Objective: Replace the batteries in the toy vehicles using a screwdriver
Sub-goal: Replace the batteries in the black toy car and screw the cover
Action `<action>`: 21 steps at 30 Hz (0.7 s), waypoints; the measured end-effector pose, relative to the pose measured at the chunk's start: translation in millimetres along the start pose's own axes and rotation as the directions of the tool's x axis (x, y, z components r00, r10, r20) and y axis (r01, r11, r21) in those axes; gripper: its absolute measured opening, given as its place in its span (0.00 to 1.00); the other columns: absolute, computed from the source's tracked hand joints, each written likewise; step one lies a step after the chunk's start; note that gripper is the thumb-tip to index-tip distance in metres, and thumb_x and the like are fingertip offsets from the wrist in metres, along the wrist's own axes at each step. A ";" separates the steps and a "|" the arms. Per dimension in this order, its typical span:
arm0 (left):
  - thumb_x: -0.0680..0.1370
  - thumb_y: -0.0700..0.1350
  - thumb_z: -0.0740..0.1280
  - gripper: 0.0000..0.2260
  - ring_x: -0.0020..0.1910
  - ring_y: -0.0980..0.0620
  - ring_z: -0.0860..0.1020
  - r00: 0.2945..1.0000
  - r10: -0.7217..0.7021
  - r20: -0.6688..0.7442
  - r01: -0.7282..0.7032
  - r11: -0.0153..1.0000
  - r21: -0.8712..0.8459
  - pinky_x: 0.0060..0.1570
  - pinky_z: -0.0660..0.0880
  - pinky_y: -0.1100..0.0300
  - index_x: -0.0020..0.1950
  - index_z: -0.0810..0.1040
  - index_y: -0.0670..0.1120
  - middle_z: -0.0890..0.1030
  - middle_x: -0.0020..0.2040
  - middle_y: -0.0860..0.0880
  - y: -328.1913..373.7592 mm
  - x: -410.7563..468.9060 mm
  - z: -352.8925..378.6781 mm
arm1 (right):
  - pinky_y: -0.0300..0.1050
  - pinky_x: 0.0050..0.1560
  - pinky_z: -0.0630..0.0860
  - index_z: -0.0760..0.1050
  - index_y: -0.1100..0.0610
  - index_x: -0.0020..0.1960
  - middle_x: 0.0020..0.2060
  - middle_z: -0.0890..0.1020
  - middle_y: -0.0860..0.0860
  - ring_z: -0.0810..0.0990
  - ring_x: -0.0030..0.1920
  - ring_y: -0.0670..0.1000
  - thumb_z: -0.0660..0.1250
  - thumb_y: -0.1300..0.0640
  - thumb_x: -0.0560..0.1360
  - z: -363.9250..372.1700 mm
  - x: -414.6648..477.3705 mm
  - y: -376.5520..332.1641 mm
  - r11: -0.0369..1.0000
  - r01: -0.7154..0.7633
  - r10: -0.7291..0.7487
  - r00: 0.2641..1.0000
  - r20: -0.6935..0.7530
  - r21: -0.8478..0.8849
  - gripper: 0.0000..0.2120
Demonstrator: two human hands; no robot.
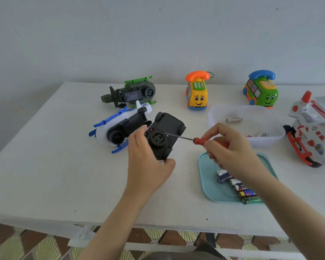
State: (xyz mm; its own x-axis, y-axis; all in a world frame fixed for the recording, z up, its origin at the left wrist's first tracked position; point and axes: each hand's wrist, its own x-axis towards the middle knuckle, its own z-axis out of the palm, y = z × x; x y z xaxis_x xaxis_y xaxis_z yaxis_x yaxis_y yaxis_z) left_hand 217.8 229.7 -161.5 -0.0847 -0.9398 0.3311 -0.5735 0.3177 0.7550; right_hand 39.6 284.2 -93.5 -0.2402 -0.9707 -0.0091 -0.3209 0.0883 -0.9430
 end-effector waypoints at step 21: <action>0.66 0.44 0.78 0.35 0.57 0.54 0.68 0.995 -0.066 0.077 0.064 0.997 0.033 0.44 0.67 0.70 0.68 0.65 0.47 0.65 0.60 0.54 -0.5 20.9 -10.7 | 0.42 0.26 0.59 0.68 0.56 0.42 0.21 0.69 0.52 0.65 0.25 0.50 0.66 0.59 0.76 21.7 -16.8 0.2 0.838 0.373 -0.389 0.920 0.044 -0.399 0.07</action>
State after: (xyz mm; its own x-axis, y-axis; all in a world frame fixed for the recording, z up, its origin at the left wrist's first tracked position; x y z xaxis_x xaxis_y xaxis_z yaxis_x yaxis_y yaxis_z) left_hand 225.0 211.3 -148.9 -0.1094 -0.9656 0.2359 -0.6041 0.2530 0.7557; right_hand 63.4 295.7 -100.8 -0.0557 -0.9375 0.3435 -0.7236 -0.1992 -0.6609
